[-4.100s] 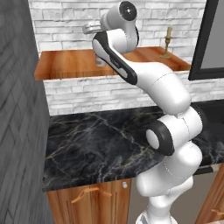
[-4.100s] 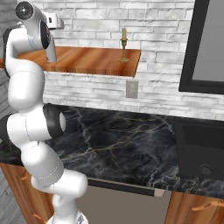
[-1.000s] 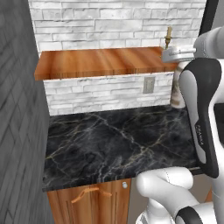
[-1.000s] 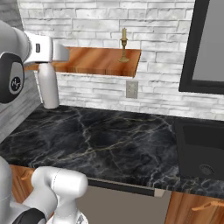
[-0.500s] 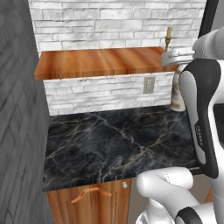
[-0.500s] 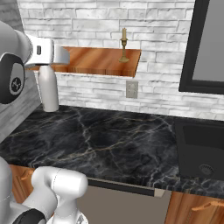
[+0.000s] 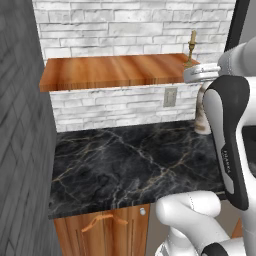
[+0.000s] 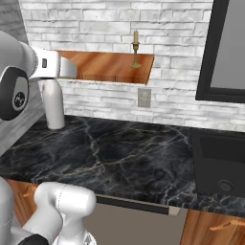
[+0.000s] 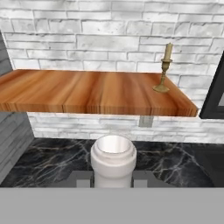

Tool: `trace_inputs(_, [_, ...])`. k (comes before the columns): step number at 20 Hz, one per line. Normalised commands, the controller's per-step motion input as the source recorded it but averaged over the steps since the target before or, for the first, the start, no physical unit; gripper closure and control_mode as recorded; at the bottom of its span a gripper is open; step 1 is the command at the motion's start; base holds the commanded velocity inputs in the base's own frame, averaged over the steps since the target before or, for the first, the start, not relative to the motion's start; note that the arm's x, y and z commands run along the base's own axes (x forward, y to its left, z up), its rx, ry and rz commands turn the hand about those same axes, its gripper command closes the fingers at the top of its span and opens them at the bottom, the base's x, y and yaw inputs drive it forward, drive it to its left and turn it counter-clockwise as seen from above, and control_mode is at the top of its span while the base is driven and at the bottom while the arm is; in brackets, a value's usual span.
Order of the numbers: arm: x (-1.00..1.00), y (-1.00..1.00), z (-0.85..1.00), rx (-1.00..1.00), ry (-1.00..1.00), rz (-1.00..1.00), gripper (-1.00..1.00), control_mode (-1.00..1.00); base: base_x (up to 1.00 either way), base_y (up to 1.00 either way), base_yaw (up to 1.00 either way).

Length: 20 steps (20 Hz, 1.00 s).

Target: Get the candle and the liquor from the cabinet and move them to the dining counter.

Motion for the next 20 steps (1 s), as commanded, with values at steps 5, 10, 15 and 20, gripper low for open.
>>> trace_inputs(5, [0.00, 0.00, -0.07, 0.00, 0.01, 0.00, 1.00, 1.00, 0.00, 0.00, 0.00])
trace_inputs(10, [0.00, 0.00, 0.00, 0.00, 0.00, 0.00, 1.00, 1.00, -0.27, -0.20, -0.11])
trace_inputs(15, [0.00, 0.00, 0.00, 0.00, 0.00, 0.00, 1.00, 1.00, -0.56, -0.45, -0.60])
trace_inputs(20, [0.00, 0.00, 0.00, 0.00, 0.00, 0.00, 1.00, 1.00, -0.37, -0.34, -0.81])
